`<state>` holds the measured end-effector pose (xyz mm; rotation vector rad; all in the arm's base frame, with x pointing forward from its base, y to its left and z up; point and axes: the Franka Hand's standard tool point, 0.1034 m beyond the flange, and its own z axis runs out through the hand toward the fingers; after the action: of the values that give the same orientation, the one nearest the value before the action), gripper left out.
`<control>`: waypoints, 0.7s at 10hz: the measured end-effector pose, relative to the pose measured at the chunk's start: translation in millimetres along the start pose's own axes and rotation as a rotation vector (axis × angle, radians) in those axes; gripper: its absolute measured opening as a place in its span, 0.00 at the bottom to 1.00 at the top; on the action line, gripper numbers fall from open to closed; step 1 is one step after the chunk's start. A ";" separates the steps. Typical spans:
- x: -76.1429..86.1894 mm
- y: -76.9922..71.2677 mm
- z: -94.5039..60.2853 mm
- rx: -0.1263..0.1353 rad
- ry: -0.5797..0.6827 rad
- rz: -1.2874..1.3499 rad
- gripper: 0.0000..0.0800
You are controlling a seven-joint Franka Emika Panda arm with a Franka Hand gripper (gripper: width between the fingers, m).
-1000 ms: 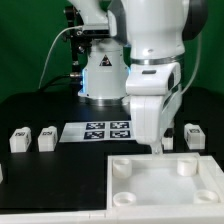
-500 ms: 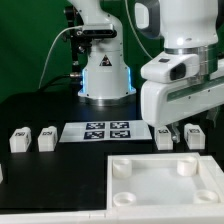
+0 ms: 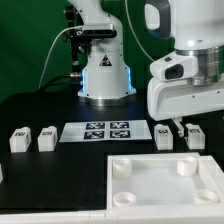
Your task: Assemble one leg
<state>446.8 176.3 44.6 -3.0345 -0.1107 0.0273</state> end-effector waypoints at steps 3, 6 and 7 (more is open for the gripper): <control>-1.4 1.5 0.6 -0.007 -0.044 -0.005 0.81; -12.9 -1.8 -1.2 -0.039 -0.364 0.031 0.81; -17.1 -0.6 -1.7 -0.037 -0.494 0.056 0.81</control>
Offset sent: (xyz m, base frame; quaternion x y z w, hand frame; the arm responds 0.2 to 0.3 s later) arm 0.0000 0.0000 0.0000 0.0000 -0.0899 0.0000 0.9960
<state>429.7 175.5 46.6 -2.9928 -0.0642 0.7843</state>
